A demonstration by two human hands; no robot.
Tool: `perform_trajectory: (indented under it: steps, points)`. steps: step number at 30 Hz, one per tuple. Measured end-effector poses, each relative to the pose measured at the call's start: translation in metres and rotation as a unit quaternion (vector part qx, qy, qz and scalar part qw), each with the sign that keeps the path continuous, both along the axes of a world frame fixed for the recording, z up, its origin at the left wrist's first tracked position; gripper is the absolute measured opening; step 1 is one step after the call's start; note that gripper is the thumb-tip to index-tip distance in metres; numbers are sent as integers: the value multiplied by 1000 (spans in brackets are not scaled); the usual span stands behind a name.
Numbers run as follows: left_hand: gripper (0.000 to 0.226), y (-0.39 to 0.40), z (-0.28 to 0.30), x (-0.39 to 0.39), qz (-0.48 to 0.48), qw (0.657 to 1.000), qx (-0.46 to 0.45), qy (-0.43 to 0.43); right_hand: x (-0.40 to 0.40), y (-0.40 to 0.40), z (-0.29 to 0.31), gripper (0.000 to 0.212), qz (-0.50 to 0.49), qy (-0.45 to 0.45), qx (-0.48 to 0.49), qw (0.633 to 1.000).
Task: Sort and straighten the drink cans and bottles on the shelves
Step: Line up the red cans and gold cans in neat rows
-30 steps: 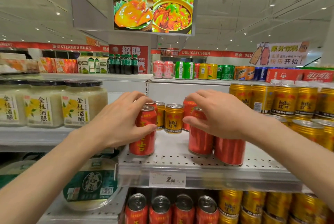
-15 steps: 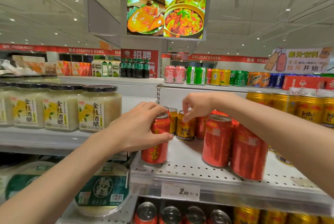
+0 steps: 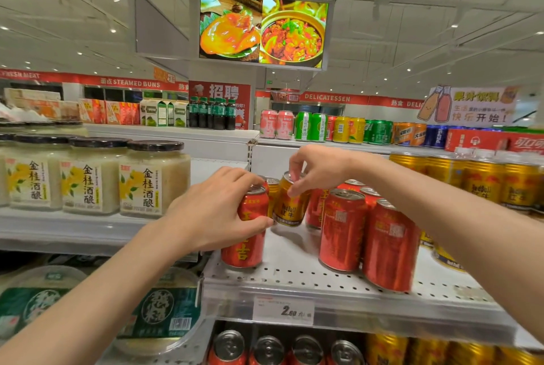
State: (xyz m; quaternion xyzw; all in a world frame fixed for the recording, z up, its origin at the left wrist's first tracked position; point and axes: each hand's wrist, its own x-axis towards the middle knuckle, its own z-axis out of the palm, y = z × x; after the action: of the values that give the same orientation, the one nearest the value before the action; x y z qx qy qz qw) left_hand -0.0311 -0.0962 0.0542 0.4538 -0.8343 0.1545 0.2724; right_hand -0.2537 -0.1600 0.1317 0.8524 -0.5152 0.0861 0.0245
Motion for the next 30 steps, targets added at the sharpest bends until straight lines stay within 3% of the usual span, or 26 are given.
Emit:
perform_trajectory:
  steps: [7,12,15,21,26,30]
  points:
    - [73,11,-3,0,-9,998,-62,2,-17,62,20,27,16,-155,-46,987]
    - [83,29,-6,-13,-15,995,-85,51,-25,107,11,26,7,-247,-96,964]
    - [85,41,-7,-24,-48,992,-78,89,-31,137,-3,25,-1,-339,-72,938]
    - [63,62,-26,-30,-145,974,-86,152,-36,177,-53,35,17,-503,-40,863]
    - [63,79,-45,-40,-181,970,-60,151,-51,198,-87,32,14,-558,-25,829]
    - [62,88,-56,-66,-194,969,-22,153,-75,207,-102,38,-11,-568,-15,823]
